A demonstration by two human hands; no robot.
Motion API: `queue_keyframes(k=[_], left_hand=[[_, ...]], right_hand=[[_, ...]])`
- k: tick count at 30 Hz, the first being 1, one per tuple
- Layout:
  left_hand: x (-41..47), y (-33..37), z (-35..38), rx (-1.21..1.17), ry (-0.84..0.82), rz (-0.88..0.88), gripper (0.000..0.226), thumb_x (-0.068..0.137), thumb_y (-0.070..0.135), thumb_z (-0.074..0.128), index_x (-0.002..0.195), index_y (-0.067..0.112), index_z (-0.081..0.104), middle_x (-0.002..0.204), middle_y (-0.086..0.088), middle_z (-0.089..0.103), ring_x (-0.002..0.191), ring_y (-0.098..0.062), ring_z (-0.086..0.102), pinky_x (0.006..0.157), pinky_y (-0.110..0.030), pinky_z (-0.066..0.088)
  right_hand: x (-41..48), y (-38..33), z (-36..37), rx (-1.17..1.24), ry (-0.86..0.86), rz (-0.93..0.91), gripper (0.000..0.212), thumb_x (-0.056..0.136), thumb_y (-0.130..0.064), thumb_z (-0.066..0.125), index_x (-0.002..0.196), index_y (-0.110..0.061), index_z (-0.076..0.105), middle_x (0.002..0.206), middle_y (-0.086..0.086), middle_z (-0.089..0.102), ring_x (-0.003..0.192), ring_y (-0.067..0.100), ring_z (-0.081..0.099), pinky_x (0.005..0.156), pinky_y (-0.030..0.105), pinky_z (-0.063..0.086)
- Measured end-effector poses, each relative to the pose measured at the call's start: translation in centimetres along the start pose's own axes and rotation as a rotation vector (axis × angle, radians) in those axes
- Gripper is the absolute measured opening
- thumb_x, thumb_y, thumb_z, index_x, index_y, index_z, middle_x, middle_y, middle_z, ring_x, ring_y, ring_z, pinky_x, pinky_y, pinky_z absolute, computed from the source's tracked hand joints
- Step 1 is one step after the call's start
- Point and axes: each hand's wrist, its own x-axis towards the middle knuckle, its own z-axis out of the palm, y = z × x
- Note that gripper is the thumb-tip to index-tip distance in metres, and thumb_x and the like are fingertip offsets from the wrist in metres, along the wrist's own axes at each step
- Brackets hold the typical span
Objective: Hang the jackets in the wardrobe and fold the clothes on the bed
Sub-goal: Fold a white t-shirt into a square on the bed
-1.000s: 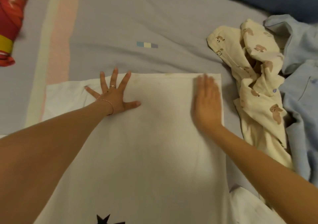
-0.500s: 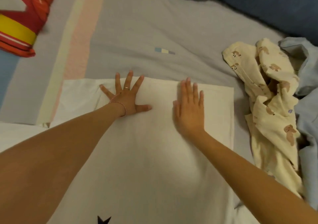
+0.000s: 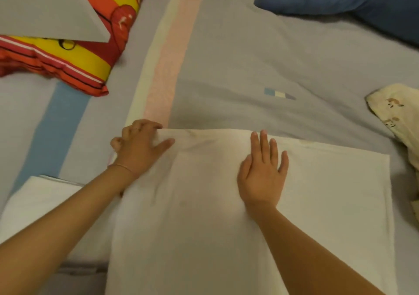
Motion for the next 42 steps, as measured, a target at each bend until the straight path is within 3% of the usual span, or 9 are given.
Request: queue_keyframes(k=[3,11,19,25,29,32,36,39,42], left_hand=[[1.1,-1.7,-1.6,-0.321,-0.138,0.061,0.043,0.081,0.046,0.055,0.111,0.015,0.058,0.108,-0.005,0.05,0.104,-0.024,0.048,0.087,-0.029,0.037],[4.2,-2.7,-6.0,-0.109,-0.402,0.17,0.017,0.07,0.019,0.08,0.069,0.014,0.064,0.063,0.003,0.059,0.057,-0.006,0.05,0.054,-0.013,0.036],[7.4,-2.5,-10.1,-0.181,-0.456,0.154,0.02,0.069,0.006,0.079,0.066,0.014,0.061,0.062,-0.002,0.061,0.045,0.002,0.053,0.048,-0.008,0.042],[8.4,-4.8,-5.5,-0.058,-0.259,0.125,0.028,0.074,0.0,0.072,0.068,0.019,0.053,0.072,-0.001,0.056,0.072,-0.022,0.053,0.063,-0.025,0.038],[5.5,-4.8,-2.5,0.107,0.015,0.209,0.014,0.083,0.0,0.051,0.09,0.011,0.056,0.091,-0.008,0.059,0.088,-0.028,0.055,0.078,-0.033,0.037],[2.3,-3.1,-1.6,0.086,0.176,0.265,0.037,0.09,0.018,0.029,0.109,0.012,0.06,0.109,-0.007,0.059,0.106,-0.029,0.05,0.09,-0.027,0.028],[-1.7,-3.3,1.3,0.413,-0.097,0.963,0.054,0.093,0.035,0.031,0.145,0.022,0.031,0.153,-0.005,0.027,0.141,-0.026,0.02,0.11,-0.059,0.014],[0.3,-4.8,1.8,0.47,-0.26,0.66,0.073,0.08,0.077,0.003,0.144,0.045,-0.013,0.155,0.008,-0.02,0.143,-0.023,-0.015,0.101,-0.074,-0.004],[3.6,-5.5,1.5,0.49,-0.21,0.397,0.075,0.069,0.082,-0.001,0.13,0.051,-0.033,0.144,0.015,-0.039,0.139,-0.02,-0.028,0.099,-0.071,-0.013]], right_hand=[[0.1,0.0,-0.2,-0.007,0.009,-0.002,0.057,0.095,-0.033,0.016,0.151,-0.024,0.021,0.158,-0.003,0.018,0.146,0.019,0.016,0.117,0.04,0.001],[-0.1,-0.6,-0.3,-0.027,-0.015,0.011,0.059,0.093,-0.033,0.016,0.151,-0.024,0.021,0.158,-0.003,0.017,0.146,0.02,0.017,0.117,0.039,0.001],[0.3,-0.7,-0.4,-0.006,0.011,0.015,0.059,0.091,-0.03,0.022,0.15,-0.024,0.025,0.157,-0.003,0.021,0.145,0.02,0.019,0.117,0.042,0.004],[0.1,-0.7,-0.3,-0.027,0.003,0.018,0.059,0.091,-0.03,0.021,0.15,-0.024,0.023,0.158,-0.002,0.019,0.145,0.02,0.017,0.118,0.042,0.003],[0.1,-0.6,-0.2,-0.035,0.0,0.006,0.06,0.091,-0.031,0.02,0.15,-0.024,0.022,0.158,-0.002,0.018,0.146,0.02,0.016,0.118,0.042,0.003],[0.0,-0.7,-0.2,-0.033,0.001,0.01,0.06,0.091,-0.031,0.021,0.15,-0.024,0.023,0.158,-0.001,0.019,0.145,0.02,0.016,0.118,0.043,0.004],[0.3,-0.7,-0.1,-0.022,-0.002,0.005,0.059,0.092,-0.031,0.021,0.151,-0.024,0.022,0.158,0.0,0.019,0.145,0.021,0.016,0.118,0.043,0.004],[0.1,-0.5,0.0,-0.04,0.002,-0.003,0.058,0.093,-0.031,0.022,0.151,-0.024,0.021,0.159,-0.001,0.017,0.146,0.02,0.015,0.118,0.042,0.003],[0.2,-0.5,0.0,-0.046,-0.015,-0.002,0.059,0.094,-0.036,0.017,0.152,-0.025,0.018,0.159,-0.002,0.014,0.146,0.02,0.013,0.118,0.042,0.001]])
